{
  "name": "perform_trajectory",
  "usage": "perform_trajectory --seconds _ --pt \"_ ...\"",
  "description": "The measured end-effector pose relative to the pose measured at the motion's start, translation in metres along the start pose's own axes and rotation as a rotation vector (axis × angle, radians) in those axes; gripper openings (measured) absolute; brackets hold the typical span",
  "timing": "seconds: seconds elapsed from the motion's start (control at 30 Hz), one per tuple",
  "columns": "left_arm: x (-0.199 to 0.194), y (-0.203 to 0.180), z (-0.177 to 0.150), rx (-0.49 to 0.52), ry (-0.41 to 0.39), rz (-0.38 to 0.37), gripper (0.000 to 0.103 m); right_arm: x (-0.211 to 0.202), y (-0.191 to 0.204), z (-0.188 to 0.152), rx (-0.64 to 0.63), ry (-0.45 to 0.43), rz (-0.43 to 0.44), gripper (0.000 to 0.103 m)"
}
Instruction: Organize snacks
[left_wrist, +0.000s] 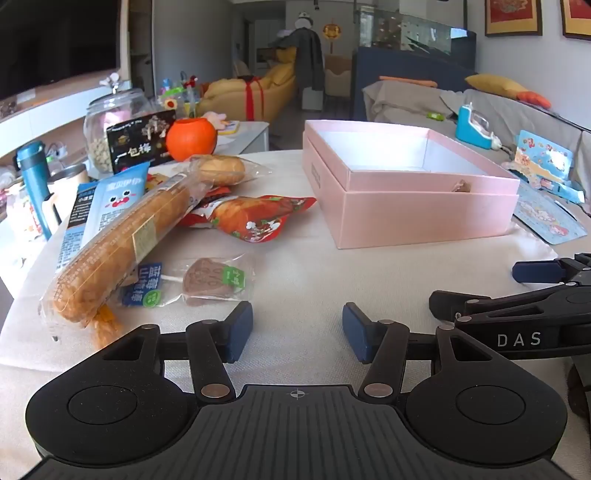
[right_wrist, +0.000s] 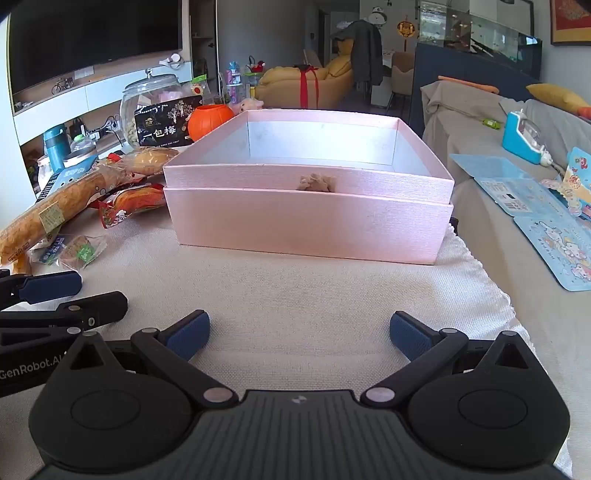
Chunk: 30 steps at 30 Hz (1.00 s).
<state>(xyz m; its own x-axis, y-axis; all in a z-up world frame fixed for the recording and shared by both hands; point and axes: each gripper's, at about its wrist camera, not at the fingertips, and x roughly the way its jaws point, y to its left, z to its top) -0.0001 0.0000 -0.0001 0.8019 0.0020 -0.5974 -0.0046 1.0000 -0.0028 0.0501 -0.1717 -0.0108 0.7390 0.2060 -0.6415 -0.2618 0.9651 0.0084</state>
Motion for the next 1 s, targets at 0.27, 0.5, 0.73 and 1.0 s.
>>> perform_trajectory --seconds 0.27,0.5,0.73,1.0 --pt "-0.0013 -0.0023 -0.0005 -0.003 0.002 -0.002 0.059 -0.0006 -0.0010 -0.0005 0.004 -0.007 0.004 0.103" --pt "0.0001 -0.0004 0.0002 -0.004 0.004 -0.003 0.059 -0.0006 -0.0007 -0.0005 0.004 -0.005 0.004 0.103" --pt "0.0000 -0.0005 0.0002 -0.004 0.004 -0.003 0.059 -0.0010 -0.0007 -0.0006 0.005 -0.006 0.004 0.103" --pt "0.0001 -0.0005 0.0003 -0.004 0.005 -0.003 0.059 -0.0007 -0.0014 -0.0002 0.006 -0.005 0.006 0.103"
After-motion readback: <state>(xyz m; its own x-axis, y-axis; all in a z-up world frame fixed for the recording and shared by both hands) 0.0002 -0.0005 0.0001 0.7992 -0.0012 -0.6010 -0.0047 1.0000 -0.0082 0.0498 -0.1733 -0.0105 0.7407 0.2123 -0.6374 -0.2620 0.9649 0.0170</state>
